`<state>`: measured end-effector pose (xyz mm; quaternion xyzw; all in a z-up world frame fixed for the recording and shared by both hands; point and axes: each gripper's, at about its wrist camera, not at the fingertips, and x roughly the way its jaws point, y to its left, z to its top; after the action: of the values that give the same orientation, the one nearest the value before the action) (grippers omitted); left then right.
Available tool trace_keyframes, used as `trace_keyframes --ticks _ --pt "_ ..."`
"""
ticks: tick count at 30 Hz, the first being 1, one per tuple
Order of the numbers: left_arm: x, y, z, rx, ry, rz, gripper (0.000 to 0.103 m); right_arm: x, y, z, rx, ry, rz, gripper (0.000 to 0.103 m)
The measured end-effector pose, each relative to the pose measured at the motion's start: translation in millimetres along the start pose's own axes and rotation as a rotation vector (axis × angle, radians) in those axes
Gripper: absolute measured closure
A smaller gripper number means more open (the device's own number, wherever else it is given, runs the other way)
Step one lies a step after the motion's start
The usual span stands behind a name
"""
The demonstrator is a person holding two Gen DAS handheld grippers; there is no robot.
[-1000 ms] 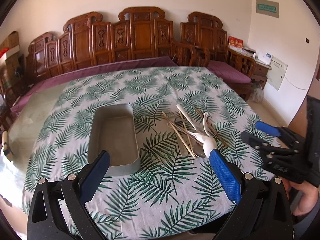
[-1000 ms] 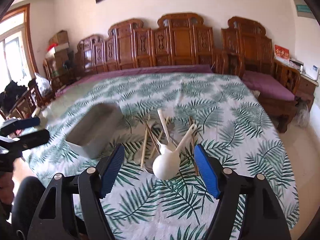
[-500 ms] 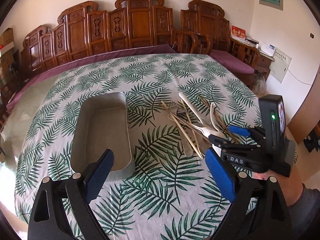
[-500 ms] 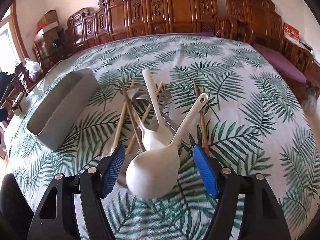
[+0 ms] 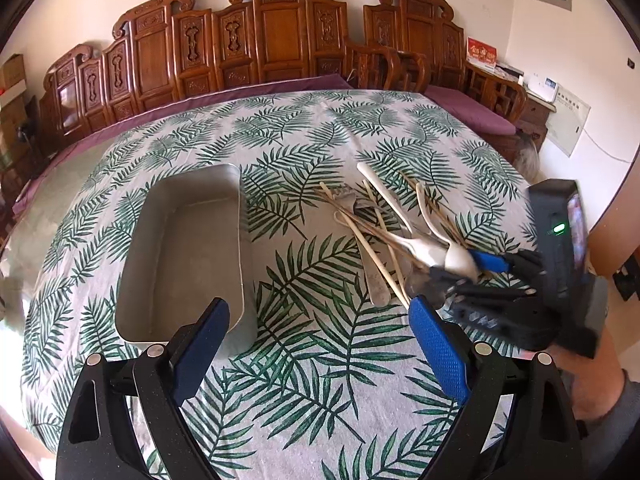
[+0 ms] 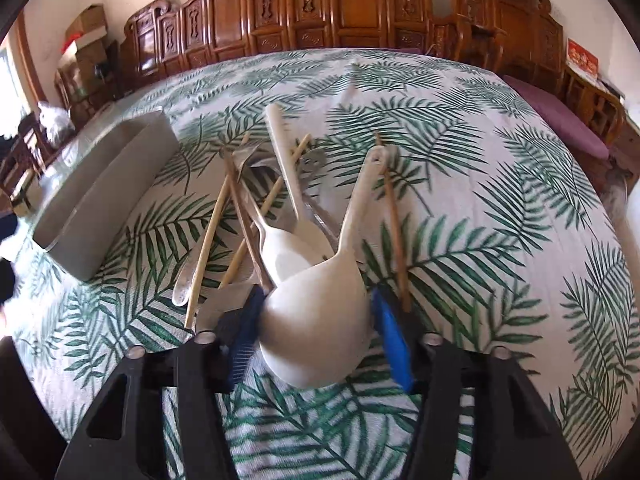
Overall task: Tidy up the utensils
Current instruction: 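Move the right gripper to the utensil pile and grasp a white plastic spoon, then grasp a wooden chopstick with the left gripper while the right gripper holds the spoon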
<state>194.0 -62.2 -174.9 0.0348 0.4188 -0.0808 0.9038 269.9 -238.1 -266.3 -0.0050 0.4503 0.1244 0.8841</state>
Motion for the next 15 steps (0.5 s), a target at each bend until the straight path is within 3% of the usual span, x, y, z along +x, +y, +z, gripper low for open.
trace_keyframes --ticks 7,15 --pt "18 -11 4 0.024 0.020 -0.008 0.015 -20 -30 -4 0.082 -0.030 0.007 0.047" --pt "54 -26 16 0.031 0.063 -0.045 0.032 -26 -52 -6 0.158 -0.050 0.076 0.047"
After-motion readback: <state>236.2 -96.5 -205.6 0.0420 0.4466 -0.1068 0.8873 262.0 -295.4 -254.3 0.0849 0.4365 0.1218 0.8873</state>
